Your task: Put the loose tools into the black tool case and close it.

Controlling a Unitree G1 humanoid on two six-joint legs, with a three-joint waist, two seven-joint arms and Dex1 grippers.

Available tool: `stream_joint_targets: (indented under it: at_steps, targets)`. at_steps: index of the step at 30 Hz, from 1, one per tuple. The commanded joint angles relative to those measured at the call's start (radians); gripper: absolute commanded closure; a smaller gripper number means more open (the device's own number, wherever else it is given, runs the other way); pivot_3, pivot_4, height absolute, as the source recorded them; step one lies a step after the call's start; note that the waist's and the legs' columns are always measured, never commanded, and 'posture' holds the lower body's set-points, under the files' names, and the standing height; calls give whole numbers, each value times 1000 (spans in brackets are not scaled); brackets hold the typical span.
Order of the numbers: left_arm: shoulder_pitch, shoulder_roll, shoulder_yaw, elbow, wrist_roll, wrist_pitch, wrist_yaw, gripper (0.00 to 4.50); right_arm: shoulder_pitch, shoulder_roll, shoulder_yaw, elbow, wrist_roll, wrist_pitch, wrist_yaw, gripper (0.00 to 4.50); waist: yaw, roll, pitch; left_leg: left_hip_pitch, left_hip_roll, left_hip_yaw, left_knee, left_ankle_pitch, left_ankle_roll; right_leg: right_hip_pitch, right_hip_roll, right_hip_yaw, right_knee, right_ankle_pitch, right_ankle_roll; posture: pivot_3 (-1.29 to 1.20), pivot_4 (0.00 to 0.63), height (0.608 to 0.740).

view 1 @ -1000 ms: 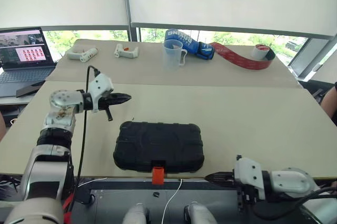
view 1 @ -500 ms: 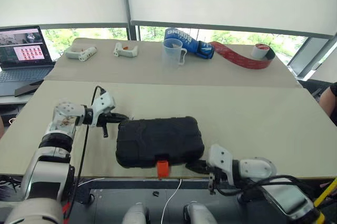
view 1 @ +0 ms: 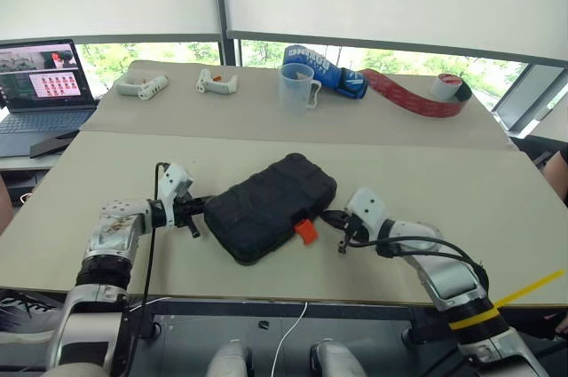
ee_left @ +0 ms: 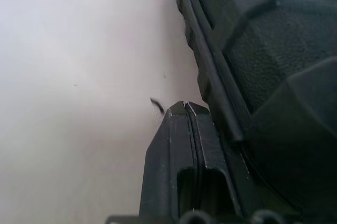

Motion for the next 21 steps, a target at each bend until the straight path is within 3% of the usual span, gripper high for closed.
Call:
stream_joint_targets:
  at_steps: [1,4,7,12,17,21]
  targets:
    - [-66,54,53,-97,-64,49,-11,4451,-2,-30,-65,-35,16,-40,30,4500,0,0,0,-2,0,-1,0,0,0,-2,0,0,1,0,0,0,150,740]
    - [-113,142,-41,-168,-41,115,-143,4451,76,-95,-124,-106,54,-25,79,4500,0,0,0,-3,-1,-1,0,0,0,-3,0,-1,1,0,0,0,150,740]
    - [-119,204,-162,-213,38,73,-233,4451,152,-137,-166,-157,71,-13,97,4500,0,1,0,-2,-1,-1,-1,0,0,-1,0,-1,-1,-1,1,0,150,740]
    - [-168,70,-186,-314,-55,179,-210,4451,295,-178,-213,-286,123,31,132,4500,8,2,-1,-2,-1,-1,0,0,0,-1,0,0,0,-1,1,0,150,740]
    - [-185,-41,-329,-323,76,199,-73,4451,390,-176,-202,-406,154,79,131,4500,5,2,-1,-1,-1,-1,2,0,0,0,1,1,0,-1,1,0,150,740]
    - [-154,-60,-433,-301,201,190,18,4451,400,-140,-183,-435,138,101,95,4500,-4,2,-1,2,-1,-2,2,0,0,2,3,3,1,-1,1,0,150,740]
